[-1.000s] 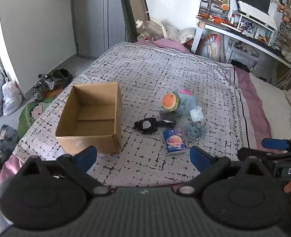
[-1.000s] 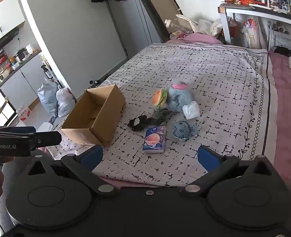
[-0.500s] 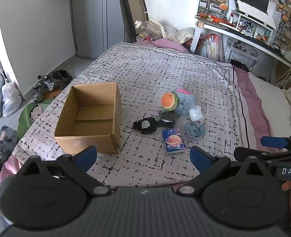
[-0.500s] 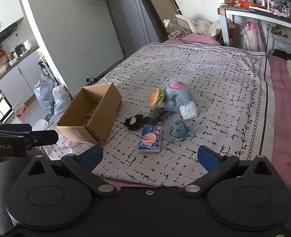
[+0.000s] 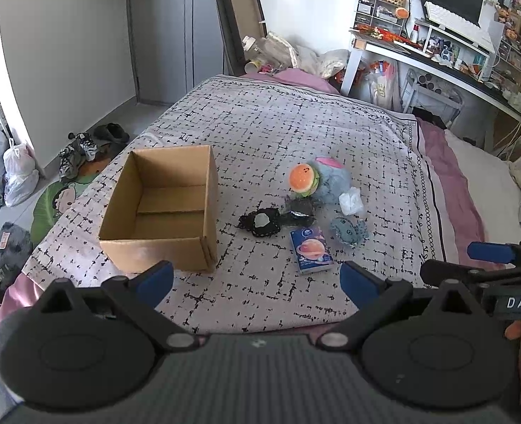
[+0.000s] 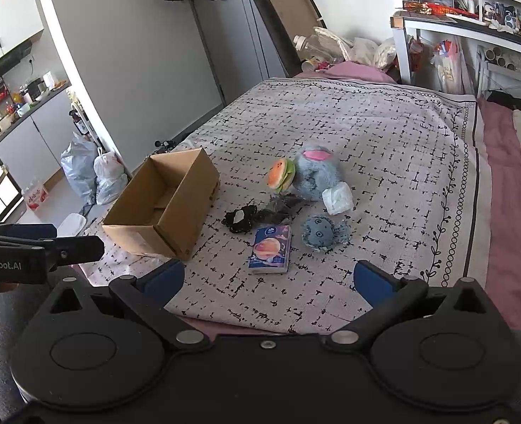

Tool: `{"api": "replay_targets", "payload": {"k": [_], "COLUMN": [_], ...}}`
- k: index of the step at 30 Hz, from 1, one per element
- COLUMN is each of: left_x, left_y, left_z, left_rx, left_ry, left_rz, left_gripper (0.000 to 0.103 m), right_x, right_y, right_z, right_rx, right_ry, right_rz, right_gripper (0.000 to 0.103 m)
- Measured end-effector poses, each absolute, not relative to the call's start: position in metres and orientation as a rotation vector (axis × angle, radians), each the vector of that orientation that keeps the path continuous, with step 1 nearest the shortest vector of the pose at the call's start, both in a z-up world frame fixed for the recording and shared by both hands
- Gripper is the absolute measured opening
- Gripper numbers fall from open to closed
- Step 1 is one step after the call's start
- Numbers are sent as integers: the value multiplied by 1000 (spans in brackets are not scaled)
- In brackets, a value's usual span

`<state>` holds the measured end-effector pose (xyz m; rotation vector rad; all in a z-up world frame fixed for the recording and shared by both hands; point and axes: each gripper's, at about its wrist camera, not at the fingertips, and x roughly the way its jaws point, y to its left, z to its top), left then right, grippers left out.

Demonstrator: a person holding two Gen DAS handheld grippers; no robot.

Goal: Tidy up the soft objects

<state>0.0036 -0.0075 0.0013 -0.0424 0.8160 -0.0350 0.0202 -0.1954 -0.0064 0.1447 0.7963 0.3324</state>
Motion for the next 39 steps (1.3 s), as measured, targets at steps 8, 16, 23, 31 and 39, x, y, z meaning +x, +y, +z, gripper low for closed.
{"api": "replay_targets", "payload": {"k": [8,16,23,31,39], "left_x": [0,-1,-1,2,6], "left_y": [-8,-8,-7,-8,-6], "left_z": [1,1,2,3,3], "left_rx": [-44,-46,-47,-56,-66], "left_ry": [812,813,815,811,805], "left_rz": [-37,-37,-38,-49,-61], "left_gripper": [100,100,100,100,100], "right_x": [19,18,18,18,16], "right_y": [-194,-194,-194,-196,-194], "right_z": [-5,-6,-6,-5,-4], "right_rx": [139,141,141,164,158], "right_ry": [794,795,794,789,791], "right_rz": [331,332,332,339,346], "right_gripper": [103,103,103,103,103]}}
